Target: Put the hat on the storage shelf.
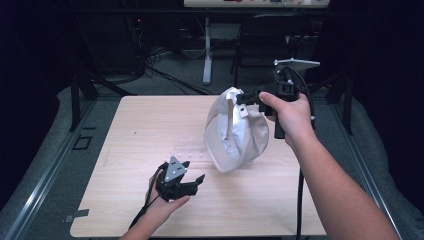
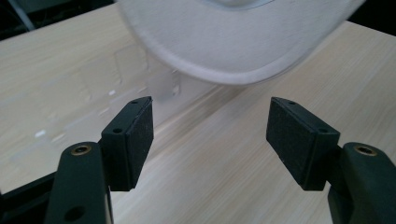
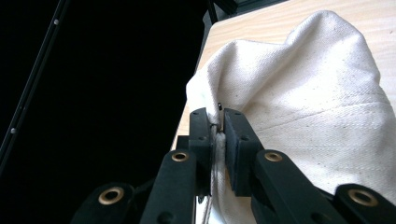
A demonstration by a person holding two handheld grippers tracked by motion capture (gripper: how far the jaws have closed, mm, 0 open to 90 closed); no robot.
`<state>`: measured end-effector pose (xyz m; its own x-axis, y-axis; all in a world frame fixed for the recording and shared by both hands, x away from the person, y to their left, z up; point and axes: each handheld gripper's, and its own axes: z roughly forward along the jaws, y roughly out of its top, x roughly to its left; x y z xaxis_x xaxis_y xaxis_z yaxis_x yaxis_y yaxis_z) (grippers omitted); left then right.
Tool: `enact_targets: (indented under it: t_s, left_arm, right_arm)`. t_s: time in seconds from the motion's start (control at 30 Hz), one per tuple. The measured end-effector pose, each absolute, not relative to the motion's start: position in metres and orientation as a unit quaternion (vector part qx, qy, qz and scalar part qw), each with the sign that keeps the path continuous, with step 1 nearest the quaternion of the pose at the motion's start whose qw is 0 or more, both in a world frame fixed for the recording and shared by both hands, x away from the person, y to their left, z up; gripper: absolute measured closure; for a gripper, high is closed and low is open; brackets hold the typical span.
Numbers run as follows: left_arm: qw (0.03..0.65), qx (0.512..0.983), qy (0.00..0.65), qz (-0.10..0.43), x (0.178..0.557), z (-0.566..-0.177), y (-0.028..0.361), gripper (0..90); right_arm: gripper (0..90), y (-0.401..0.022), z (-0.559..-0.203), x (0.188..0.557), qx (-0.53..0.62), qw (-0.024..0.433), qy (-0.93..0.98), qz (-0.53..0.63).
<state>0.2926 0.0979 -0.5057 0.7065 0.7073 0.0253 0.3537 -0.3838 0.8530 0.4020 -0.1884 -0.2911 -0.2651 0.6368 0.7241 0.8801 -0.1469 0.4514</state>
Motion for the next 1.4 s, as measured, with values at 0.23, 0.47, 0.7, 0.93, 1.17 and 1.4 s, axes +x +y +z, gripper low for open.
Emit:
enact_targets:
  t_s: [0.23,0.47,0.7,0.93,1.17,1.4]
  left_arm:
    - [0.43,0.813,0.331,0.212,0.299,-0.497,0.066,32.7]
    - [0.414,0.816,0.338,0.221,0.306,-0.491,0.042,33.0]
    - [0.403,0.81,0.347,0.246,0.314,-0.483,0.035,49.6]
    - [0.399,0.81,0.344,0.255,0.321,-0.479,0.047,68.2]
    - [0.418,0.814,0.327,0.235,0.332,-0.475,0.062,76.8]
    - [0.447,0.805,0.344,0.185,0.347,-0.476,0.075,78.5]
  right_arm:
    - [82.4,-0.178,-0.285,0.41,-0.592,0.127,-0.636,-0.478]
    - [82.4,-0.172,-0.276,0.415,-0.591,0.125,-0.632,-0.486]
    - [82.4,-0.166,-0.271,0.415,-0.589,0.12,-0.633,-0.488]
    - [82.4,-0.165,-0.27,0.415,-0.589,0.117,-0.632,-0.49]
    - [82.3,-0.163,-0.27,0.415,-0.589,0.115,-0.632,-0.491]
    - [82.4,-0.16,-0.276,0.417,-0.59,0.114,-0.635,-0.486]
